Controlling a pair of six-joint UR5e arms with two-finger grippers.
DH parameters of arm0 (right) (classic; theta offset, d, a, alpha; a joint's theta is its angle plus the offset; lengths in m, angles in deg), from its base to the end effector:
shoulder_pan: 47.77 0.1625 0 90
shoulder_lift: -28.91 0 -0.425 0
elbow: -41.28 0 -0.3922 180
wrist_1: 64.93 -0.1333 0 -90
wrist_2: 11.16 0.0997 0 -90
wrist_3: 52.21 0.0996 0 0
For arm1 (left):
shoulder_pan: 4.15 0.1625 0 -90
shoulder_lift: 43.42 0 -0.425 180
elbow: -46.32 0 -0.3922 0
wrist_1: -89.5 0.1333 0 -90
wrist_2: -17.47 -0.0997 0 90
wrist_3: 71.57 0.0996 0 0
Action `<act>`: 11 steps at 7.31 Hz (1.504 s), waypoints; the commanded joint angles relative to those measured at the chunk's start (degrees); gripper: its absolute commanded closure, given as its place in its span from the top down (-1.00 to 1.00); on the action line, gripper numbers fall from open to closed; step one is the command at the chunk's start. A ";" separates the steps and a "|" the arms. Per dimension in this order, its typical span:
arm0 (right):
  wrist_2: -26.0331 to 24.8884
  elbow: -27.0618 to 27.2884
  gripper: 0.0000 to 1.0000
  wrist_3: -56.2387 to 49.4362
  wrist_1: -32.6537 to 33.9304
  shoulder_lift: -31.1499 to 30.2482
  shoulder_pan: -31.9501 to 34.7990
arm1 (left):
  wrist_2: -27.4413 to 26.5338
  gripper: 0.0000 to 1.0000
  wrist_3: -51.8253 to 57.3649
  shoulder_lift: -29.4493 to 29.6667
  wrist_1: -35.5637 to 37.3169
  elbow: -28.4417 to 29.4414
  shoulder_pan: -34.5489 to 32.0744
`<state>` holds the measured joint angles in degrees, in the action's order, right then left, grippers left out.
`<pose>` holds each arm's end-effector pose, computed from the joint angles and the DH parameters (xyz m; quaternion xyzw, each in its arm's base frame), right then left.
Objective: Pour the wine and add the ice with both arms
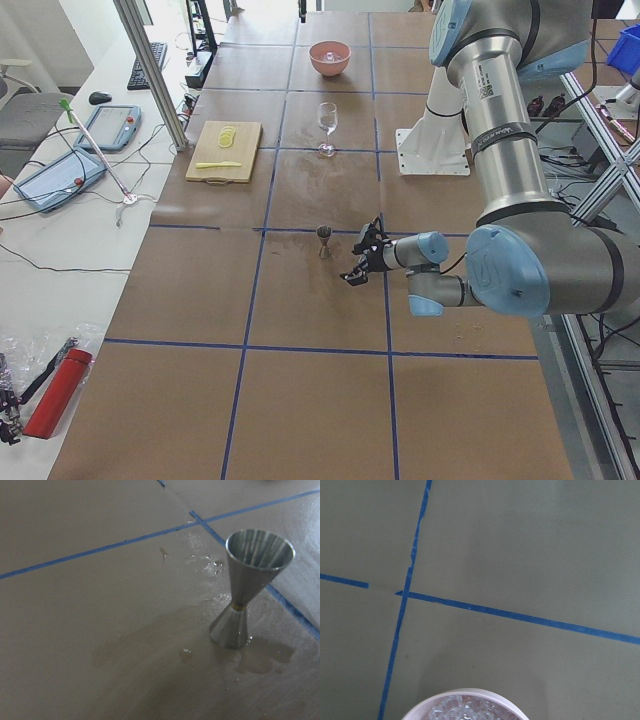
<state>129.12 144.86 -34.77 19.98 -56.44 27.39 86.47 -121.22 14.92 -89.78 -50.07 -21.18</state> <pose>-0.0793 -0.5208 0.4824 0.0601 -0.4505 -0.0657 0.8883 0.1980 -0.2374 0.6428 0.3857 0.3830 0.0739 0.8361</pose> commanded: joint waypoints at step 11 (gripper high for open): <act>-13.18 2.42 0.93 41.61 -13.37 -11.51 -18.19 | 66.27 0.99 7.37 18.92 33.65 4.03 -55.04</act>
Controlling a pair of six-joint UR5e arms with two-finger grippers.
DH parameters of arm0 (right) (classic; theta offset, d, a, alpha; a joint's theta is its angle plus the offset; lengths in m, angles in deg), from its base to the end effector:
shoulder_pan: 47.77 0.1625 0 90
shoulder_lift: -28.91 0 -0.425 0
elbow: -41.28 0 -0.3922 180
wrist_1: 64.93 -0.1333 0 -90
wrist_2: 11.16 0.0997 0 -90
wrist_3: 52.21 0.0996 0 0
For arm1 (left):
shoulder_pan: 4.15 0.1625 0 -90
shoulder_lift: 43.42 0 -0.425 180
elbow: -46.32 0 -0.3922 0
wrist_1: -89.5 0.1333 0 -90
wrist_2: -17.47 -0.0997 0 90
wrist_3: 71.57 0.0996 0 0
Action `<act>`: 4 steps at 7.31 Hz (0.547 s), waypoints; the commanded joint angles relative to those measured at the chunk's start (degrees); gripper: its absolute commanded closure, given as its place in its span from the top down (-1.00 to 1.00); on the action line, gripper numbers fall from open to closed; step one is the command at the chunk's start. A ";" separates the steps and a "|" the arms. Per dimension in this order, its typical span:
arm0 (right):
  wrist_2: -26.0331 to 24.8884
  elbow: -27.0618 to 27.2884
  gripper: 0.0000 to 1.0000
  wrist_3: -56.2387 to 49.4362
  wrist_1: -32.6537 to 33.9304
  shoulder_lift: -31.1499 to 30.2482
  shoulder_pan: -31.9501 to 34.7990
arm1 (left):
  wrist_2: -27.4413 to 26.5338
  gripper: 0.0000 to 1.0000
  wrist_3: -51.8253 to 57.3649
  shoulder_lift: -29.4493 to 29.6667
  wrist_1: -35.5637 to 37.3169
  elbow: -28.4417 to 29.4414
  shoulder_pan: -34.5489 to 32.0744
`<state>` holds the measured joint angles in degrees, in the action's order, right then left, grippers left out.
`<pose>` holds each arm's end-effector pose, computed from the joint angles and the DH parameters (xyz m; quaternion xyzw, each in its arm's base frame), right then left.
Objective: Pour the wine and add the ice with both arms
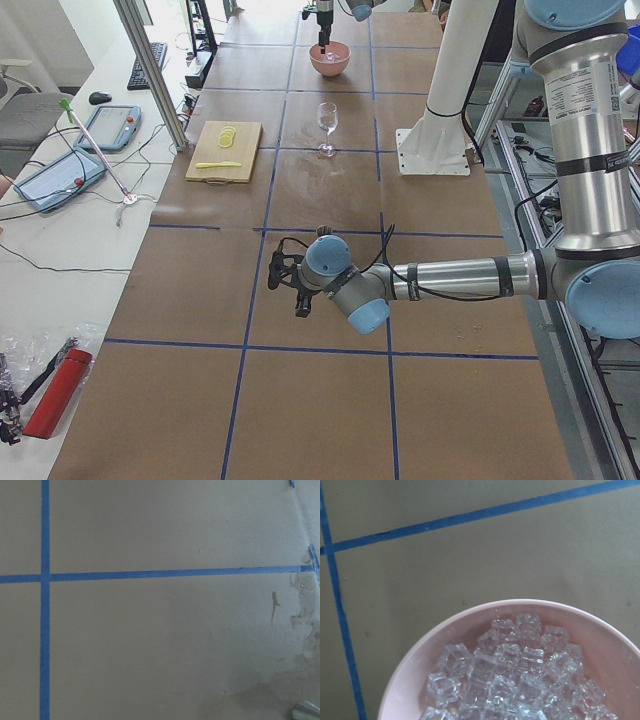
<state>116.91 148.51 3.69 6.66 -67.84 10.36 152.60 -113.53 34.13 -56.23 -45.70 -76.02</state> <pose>-0.1823 -0.4294 0.5337 -0.0490 -0.3911 0.1110 0.9123 0.0693 -0.4131 0.6271 0.1305 0.4846 -0.0314 0.8644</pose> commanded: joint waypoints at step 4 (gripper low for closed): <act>-0.63 -2.65 -0.99 5.69 -0.13 -0.02 -1.62 | 0.13 0.99 -1.01 -0.47 0.09 -1.31 -0.37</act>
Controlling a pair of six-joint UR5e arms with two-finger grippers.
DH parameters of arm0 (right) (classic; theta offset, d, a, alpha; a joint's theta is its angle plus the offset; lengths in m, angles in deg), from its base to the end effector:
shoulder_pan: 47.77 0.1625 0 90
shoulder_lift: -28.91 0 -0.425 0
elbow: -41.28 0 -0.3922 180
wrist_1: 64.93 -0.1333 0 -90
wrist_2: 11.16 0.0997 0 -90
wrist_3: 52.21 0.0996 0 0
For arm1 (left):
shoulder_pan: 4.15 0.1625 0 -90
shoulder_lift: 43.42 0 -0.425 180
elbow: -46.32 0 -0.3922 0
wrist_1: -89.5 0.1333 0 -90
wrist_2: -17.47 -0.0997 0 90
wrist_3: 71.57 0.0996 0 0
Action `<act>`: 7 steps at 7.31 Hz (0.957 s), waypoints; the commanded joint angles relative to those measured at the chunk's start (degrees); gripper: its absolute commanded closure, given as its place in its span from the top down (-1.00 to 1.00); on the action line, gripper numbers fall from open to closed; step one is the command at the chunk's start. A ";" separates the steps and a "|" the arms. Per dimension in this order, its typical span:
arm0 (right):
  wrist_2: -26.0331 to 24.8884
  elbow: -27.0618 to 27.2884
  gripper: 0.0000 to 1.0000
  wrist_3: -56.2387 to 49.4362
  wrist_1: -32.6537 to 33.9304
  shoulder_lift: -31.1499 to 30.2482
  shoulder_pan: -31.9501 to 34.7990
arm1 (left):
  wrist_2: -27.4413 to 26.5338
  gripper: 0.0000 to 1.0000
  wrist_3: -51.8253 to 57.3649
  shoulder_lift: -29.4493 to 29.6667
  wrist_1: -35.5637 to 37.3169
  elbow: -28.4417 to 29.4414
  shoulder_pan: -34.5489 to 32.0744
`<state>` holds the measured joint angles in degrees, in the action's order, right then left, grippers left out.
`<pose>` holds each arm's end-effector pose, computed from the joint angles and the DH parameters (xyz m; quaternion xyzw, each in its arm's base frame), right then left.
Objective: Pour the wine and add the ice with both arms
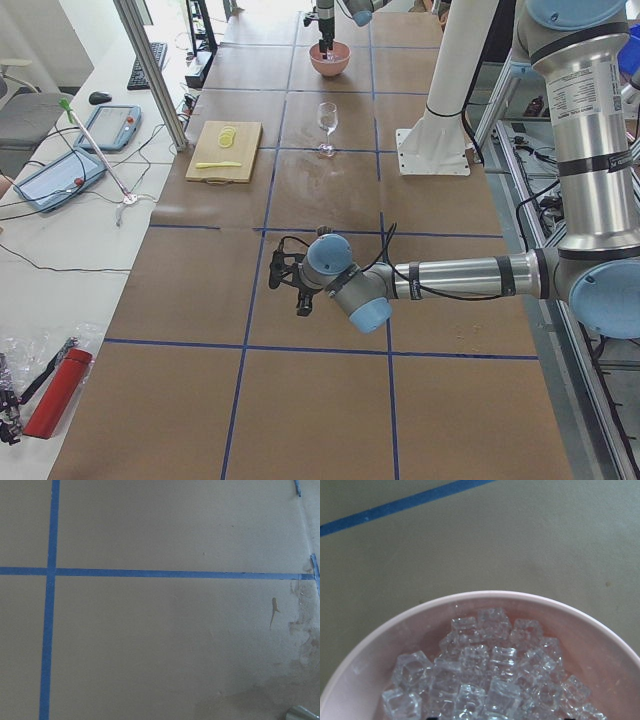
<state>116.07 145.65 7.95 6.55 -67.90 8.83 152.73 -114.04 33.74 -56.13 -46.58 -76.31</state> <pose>-0.1938 -0.4266 0.5603 -0.0802 -0.3688 0.1436 0.9149 0.0666 -0.4110 0.6222 0.1317 0.4866 -0.0355 0.8629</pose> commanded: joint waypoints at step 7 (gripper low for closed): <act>1.35 12.14 -1.00 5.11 -0.12 -0.41 0.01 | 0.09 1.00 -2.09 -2.01 -1.57 -2.99 -0.18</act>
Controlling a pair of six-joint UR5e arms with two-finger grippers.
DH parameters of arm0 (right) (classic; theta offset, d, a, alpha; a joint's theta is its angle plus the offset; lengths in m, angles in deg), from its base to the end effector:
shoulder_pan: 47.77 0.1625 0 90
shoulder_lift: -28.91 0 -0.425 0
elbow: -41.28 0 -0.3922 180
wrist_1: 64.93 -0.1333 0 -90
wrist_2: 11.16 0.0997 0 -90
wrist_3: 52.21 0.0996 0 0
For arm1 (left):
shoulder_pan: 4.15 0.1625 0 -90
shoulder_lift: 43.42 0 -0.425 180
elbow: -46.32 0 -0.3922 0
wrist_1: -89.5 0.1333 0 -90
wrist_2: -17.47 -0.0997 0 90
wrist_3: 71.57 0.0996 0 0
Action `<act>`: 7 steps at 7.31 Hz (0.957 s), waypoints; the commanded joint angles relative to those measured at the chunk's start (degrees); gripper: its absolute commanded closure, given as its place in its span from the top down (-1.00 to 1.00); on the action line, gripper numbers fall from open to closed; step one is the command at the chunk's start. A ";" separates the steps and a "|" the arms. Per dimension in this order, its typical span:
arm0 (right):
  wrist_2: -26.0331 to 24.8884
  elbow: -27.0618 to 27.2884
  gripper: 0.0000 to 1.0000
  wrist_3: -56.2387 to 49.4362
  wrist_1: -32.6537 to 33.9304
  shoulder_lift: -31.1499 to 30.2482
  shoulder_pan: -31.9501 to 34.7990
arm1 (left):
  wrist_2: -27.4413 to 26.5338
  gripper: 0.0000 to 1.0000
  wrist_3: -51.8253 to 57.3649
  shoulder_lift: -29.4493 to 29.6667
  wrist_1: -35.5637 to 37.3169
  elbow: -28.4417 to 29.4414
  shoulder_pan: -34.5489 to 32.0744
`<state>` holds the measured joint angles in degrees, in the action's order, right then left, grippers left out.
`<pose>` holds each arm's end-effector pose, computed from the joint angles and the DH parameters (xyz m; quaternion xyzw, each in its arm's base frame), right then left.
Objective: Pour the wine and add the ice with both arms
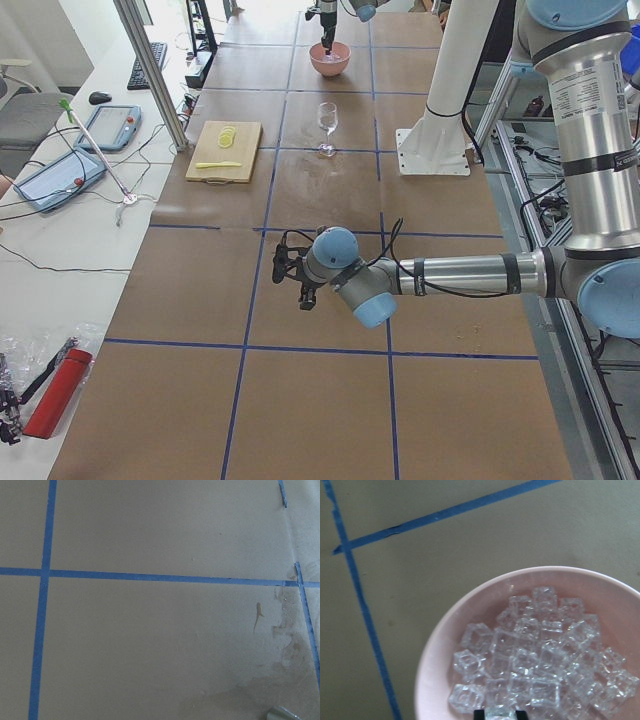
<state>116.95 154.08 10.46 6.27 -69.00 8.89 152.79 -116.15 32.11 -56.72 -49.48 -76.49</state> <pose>-0.1856 -0.4129 0.4926 -0.0490 -0.4126 0.1375 0.8991 0.0620 -0.4006 0.6068 0.1363 0.4941 -0.0455 0.8575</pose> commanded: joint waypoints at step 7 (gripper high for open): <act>-15.29 1.29 -1.00 41.47 13.73 42.56 -20.67 | -0.14 1.00 0.55 -2.13 -6.34 0.53 0.09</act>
<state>108.05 156.65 48.20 13.34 -35.36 -6.44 152.68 -115.53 30.77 -61.27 -49.02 -76.43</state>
